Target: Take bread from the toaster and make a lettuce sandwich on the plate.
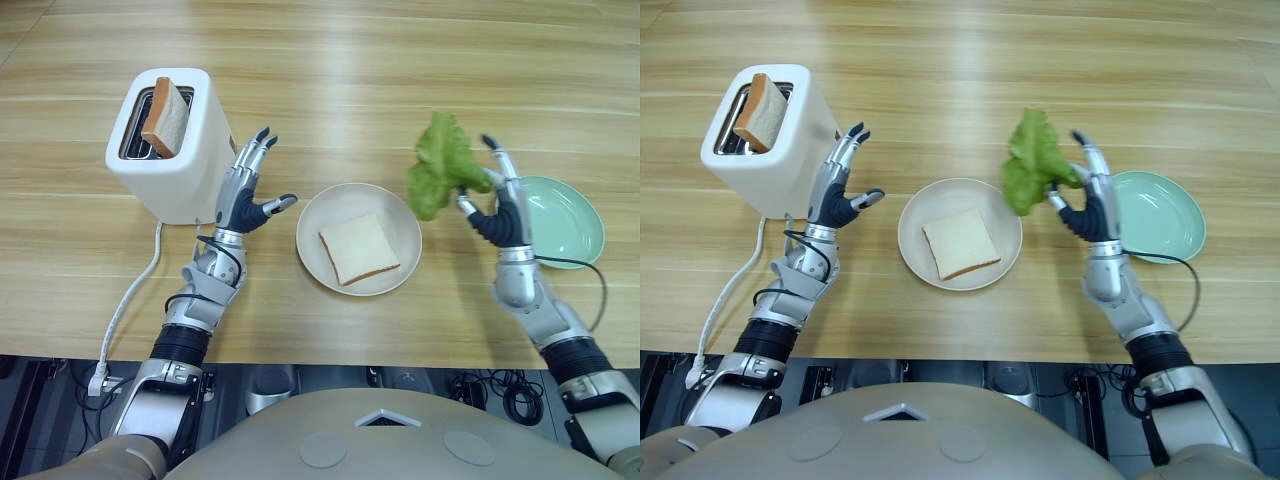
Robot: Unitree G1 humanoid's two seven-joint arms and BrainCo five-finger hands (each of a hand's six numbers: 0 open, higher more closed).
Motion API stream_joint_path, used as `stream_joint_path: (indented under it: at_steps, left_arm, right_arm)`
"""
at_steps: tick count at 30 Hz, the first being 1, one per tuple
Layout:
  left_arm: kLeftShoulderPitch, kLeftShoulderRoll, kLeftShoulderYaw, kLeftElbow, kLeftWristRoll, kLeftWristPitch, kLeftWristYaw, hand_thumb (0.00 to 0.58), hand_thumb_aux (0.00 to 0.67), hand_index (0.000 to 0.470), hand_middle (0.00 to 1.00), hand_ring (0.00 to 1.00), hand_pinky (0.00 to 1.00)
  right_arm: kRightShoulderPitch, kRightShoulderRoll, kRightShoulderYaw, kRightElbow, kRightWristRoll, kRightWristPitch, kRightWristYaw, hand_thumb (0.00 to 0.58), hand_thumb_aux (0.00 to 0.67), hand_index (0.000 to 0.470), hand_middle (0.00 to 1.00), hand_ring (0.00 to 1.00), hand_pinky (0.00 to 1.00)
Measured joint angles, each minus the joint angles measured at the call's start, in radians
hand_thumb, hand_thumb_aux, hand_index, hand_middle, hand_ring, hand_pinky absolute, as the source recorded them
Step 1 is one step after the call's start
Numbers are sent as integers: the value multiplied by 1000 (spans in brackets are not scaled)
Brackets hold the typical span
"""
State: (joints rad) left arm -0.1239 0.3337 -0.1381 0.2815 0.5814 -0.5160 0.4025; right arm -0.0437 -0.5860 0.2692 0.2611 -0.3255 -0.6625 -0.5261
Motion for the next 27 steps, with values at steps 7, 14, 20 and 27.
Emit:
stream_joint_path:
  at_steps: [7, 14, 20, 27]
  left_arm:
    - [26, 3, 79, -123, 22, -5, 94, 0, 0, 0, 0, 0, 0]
    - [39, 24, 182, -234, 101, 60, 191, 0, 0, 0, 0, 0, 0]
    - [20, 71, 246, -247, 156, 153, 238, 0, 0, 0, 0, 0, 0]
    - [8, 133, 303, -219, 198, 322, 237, 0, 0, 0, 0, 0, 0]
  right_arm:
    - [56, 98, 81, -171, 64, -20, 316, 580, 670, 460, 0, 0, 0]
    - [53, 191, 119, -25, 3, -21, 417, 580, 670, 460, 0, 0, 0]
    - [13, 218, 114, 161, -106, -24, 394, 580, 670, 460, 0, 0, 0]
    - [-36, 222, 92, 258, -161, -32, 339, 580, 670, 460, 0, 0, 0]
